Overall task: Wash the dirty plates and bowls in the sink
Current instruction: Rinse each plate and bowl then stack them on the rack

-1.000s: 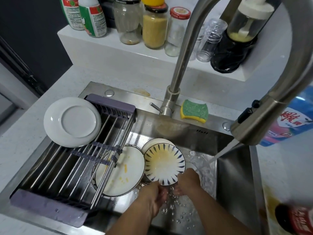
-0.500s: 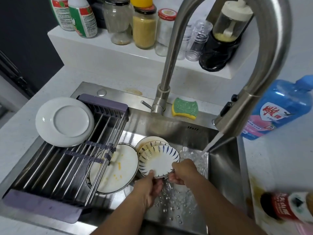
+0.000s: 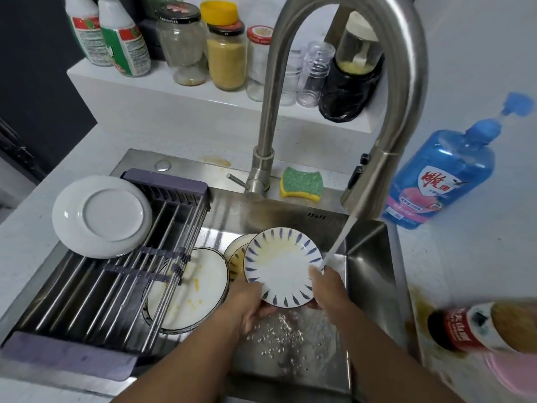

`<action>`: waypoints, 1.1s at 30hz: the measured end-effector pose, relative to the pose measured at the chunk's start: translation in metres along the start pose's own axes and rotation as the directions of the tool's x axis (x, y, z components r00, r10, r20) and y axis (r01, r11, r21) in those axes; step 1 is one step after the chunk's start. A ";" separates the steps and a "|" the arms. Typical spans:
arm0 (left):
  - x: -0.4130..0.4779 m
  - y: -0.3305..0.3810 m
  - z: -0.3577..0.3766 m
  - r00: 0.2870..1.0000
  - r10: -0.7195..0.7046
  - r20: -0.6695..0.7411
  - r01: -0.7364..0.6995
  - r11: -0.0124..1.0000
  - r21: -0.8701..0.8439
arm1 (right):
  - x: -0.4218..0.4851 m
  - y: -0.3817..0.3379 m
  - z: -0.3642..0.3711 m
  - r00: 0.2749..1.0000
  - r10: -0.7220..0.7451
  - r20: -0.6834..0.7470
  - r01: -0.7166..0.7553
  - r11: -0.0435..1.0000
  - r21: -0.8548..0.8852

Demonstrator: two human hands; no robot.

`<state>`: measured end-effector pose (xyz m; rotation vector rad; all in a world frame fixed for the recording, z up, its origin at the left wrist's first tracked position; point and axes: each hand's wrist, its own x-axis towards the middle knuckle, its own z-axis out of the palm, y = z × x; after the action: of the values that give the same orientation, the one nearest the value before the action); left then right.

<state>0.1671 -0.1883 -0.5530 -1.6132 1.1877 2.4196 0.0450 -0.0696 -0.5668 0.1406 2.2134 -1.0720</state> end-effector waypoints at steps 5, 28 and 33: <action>-0.002 0.015 0.003 0.983 0.181 0.022 -0.182 0.959 0.220 | -0.019 -0.008 -0.022 0.982 -0.178 -0.071 0.178 0.984 -0.005; -0.037 0.036 0.007 0.934 0.230 0.273 -0.301 0.918 0.258 | -0.053 -0.004 -0.055 0.964 -0.251 -0.093 0.254 0.967 0.027; -0.041 0.009 0.014 0.928 0.223 0.299 -0.277 0.948 0.154 | -0.068 0.004 -0.022 0.983 -0.002 -0.181 0.069 0.929 0.363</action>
<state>0.1723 -0.1701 -0.5127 -1.0822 1.5975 2.4680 0.0875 -0.0386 -0.5184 0.3740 2.1507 -1.5425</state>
